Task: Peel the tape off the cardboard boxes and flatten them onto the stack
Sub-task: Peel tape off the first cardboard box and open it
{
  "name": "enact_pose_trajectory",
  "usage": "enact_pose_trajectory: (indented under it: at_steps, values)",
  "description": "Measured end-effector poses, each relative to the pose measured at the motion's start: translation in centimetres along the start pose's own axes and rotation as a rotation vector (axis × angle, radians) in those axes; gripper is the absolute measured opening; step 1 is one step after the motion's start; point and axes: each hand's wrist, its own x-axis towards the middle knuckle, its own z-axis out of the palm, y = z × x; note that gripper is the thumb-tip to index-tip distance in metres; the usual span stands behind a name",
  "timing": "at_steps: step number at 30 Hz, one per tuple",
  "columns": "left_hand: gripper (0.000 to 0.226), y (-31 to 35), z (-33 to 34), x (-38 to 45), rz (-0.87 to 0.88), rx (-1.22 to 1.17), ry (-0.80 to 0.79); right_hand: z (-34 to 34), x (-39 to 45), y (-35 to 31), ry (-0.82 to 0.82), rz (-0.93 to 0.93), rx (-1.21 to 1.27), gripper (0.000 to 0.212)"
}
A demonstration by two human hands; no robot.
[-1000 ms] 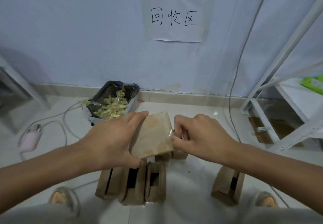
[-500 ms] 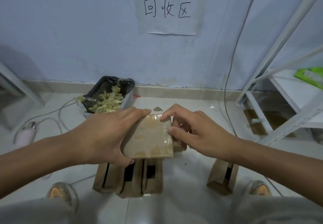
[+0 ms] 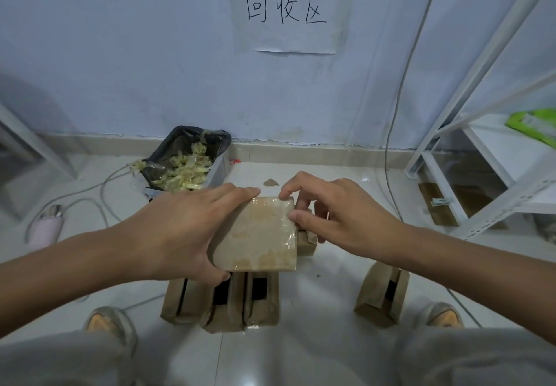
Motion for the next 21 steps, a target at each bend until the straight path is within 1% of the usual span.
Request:
enact_pose_trajectory:
  at_steps: [3,9,13,16,18,21]
  values:
    - [0.122,0.15,0.01,-0.11,-0.013,-0.002,-0.002,-0.02,0.00,0.02,0.026,-0.026,-0.064,0.011]
    - [0.122,0.37,0.07,-0.28,-0.035,0.026,-0.031,0.35,0.07,0.16,0.011,0.033,0.057,0.008]
    - [0.119,0.60,0.03,-0.23,-0.043,0.062,-0.044,0.33,0.01,0.21,-0.009,0.135,0.227,0.008]
    - [0.115,0.64,0.09,-0.11,-0.038,0.109,-0.055,0.32,-0.06,0.32,-0.027,0.169,0.242,0.010]
    - [0.113,0.70,0.14,-0.10,-0.033,0.113,-0.066,0.38,-0.04,0.42,-0.034,0.170,0.207,0.011]
    - [0.112,0.75,-0.13,0.08,-0.026,0.103,-0.072,0.43,0.14,0.62,-0.030,0.069,-0.025,0.008]
